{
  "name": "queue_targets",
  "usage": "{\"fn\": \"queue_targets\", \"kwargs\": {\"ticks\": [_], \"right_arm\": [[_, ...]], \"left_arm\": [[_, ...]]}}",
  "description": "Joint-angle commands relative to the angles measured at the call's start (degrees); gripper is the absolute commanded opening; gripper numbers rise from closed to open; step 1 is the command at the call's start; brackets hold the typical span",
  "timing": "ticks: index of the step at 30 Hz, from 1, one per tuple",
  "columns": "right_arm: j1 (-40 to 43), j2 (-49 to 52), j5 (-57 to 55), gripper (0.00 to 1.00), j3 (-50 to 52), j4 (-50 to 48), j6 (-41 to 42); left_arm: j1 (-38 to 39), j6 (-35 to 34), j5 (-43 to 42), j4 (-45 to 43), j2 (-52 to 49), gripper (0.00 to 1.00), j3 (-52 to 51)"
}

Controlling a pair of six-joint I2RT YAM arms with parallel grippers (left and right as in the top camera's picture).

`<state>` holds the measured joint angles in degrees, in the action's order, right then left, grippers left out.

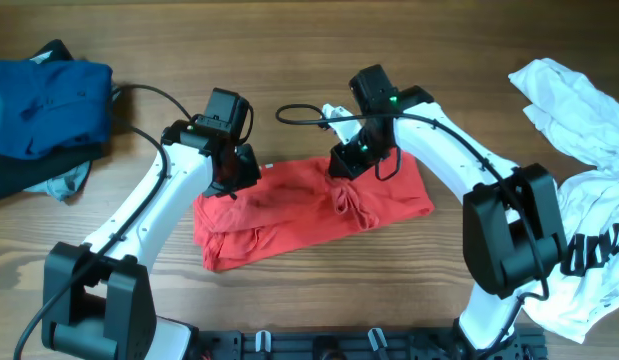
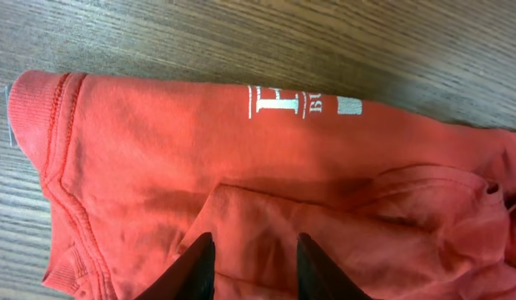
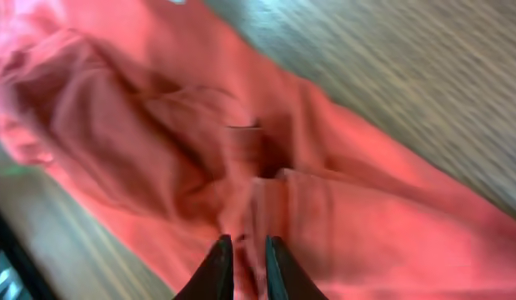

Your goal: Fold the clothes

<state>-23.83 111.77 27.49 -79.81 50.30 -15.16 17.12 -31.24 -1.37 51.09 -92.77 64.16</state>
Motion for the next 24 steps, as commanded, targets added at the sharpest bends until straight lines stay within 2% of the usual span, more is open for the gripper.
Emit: {"fn": "queue_targets", "kwargs": {"ticks": [1,2,4,6,9,11,14,18,20,24], "right_arm": [[-0.5,0.5,4.0,0.22,-0.3,0.9,-2.8],[-0.4,0.5,2.8,0.24,-0.5,1.5,-2.6],[-0.1,-0.8,-6.1,0.24,-1.6,4.2,4.8],[0.1,-4.9,-13.9,0.26,-2.3,7.5,8.2],[0.1,-8.7,-17.7,0.26,-2.3,13.0,7.7],[0.1,-8.4,-18.7,0.25,-0.5,15.4,8.5],[0.1,-8.2,-18.9,0.24,6.0,13.8,12.3],[0.1,-8.2,-18.6,0.23,12.3,10.7,12.3],[0.0,-8.2,-14.0,0.23,14.9,7.6,10.1],[-1.3,-8.1,-9.8,0.24,15.8,5.0,9.2]], "left_arm": [[-0.3,-0.8,0.4,-0.5,0.7,0.32,0.6],[-0.3,-0.8,0.4,-0.5,0.7,0.32,0.6],[-0.3,-0.8,0.4,-0.5,0.7,0.32,0.6],[-0.3,-0.8,0.4,-0.5,0.7,0.32,0.6],[-0.3,-0.8,0.4,-0.5,0.7,0.33,0.6],[-0.3,-0.8,0.4,-0.5,0.7,0.33,0.6],[-0.3,-0.8,0.4,-0.5,0.7,0.33,0.6],[-0.3,-0.8,0.4,-0.5,0.7,0.33,0.6],[-0.3,-0.8,0.4,-0.5,0.7,0.33,0.6],[-0.3,-0.8,0.4,-0.5,0.7,0.34,0.6]]}}
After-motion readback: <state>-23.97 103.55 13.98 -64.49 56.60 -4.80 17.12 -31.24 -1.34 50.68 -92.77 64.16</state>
